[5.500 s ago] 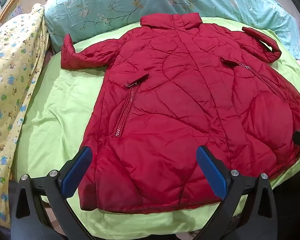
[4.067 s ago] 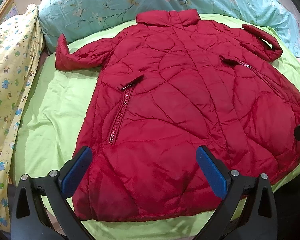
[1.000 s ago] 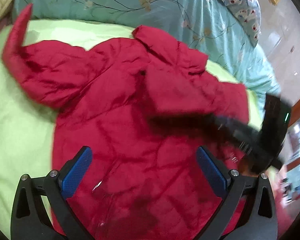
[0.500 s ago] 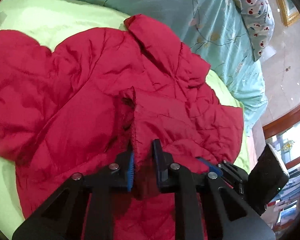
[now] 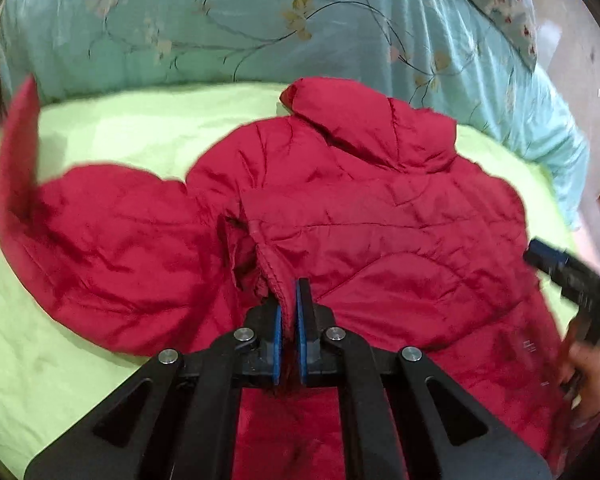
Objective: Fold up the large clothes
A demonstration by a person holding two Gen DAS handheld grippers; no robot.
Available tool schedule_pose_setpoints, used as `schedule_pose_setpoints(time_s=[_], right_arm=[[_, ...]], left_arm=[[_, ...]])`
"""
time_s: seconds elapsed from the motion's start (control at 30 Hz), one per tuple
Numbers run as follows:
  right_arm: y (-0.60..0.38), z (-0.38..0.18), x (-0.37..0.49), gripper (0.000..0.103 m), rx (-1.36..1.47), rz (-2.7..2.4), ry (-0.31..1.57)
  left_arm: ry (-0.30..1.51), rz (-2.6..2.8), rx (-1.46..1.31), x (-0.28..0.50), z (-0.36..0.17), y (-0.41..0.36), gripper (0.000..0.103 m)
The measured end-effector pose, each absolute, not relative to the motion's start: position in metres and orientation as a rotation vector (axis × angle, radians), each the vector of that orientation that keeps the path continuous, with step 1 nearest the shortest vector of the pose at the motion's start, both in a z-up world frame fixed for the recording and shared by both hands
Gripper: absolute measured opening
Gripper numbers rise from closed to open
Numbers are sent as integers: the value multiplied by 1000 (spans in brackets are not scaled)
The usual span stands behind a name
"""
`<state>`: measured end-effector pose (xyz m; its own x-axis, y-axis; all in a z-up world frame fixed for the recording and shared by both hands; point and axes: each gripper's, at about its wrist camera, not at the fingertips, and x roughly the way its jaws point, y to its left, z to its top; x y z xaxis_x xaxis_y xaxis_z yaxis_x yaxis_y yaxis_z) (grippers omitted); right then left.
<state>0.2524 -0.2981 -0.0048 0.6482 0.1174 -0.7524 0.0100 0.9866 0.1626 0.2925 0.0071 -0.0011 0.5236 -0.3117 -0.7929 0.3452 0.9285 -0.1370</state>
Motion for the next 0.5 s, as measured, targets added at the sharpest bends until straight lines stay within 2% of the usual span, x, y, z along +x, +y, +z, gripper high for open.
schedule_pose_setpoints(time_s=[0.1, 0.17, 0.33, 0.5], right_arm=[[-308, -30, 268, 64, 171, 24, 956], [-307, -43, 272, 65, 155, 22, 989], [-298, -51, 276, 70, 121, 14, 984], [-299, -55, 276, 71, 116, 12, 983]], left_arm=[[913, -365, 111, 289, -2, 1, 5], [907, -353, 107, 286, -1, 3, 9], [844, -386, -4, 270, 24, 24, 12], [785, -385, 17, 260, 45, 12, 12]])
